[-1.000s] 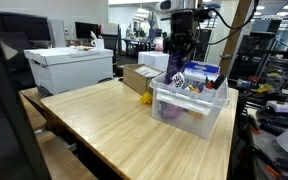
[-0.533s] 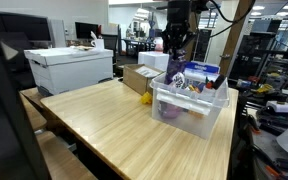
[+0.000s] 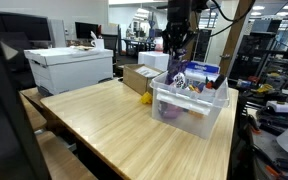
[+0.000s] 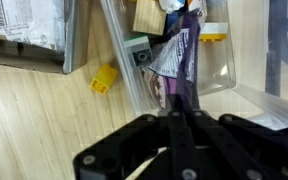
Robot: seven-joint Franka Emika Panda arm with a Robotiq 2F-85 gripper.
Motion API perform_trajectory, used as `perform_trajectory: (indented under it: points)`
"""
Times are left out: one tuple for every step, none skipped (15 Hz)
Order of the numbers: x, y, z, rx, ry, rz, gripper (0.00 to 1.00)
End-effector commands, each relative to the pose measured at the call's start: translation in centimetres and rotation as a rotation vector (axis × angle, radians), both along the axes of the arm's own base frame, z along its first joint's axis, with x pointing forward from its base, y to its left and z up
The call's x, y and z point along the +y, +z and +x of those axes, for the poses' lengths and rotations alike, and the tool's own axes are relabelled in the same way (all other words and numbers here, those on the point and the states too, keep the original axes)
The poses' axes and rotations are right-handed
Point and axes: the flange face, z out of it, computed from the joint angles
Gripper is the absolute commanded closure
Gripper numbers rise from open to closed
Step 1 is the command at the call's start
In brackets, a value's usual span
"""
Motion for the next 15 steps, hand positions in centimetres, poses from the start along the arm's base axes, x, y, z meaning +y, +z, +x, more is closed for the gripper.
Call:
perform_trajectory:
  points:
    - [-0.1,0.4,-0.6,0.031,-0.011,0.003,0.7]
    - [-0.1,0.4,-0.7,0.044,-0.01,0.007,0.65]
    - [0.0,0.4,-0.7,0.054,-0.012,0.007,0.6]
    - [0.1,0.5,-0.8,0.062,-0.01,0.01,0.54]
    - [0.3,0.7,-0.8,0.066,-0.009,0.014,0.5]
    - [0.5,0.8,-0.9,0.069,-0.008,0.02,0.45]
    - [0.7,1.0,-0.9,0.071,-0.009,0.027,0.38]
    - [0.9,1.3,-1.0,0.075,-0.01,0.038,0.3]
    - [1.5,1.5,-1.1,0.081,-0.012,0.07,0.17]
    - [2.4,0.9,-1.5,0.09,-0.033,0.139,0.0]
    - [2.5,0.7,-1.5,0.096,-0.043,0.153,0.02]
    - [2.8,0.3,-1.8,0.11,-0.051,0.177,0.0]
    - [3.1,0.0,-1.9,0.116,-0.06,0.191,0.0]
    - [3.5,-0.3,-2.1,0.122,-0.066,0.207,0.0]
    - [3.8,-0.6,-2.3,0.126,-0.064,0.212,0.0]
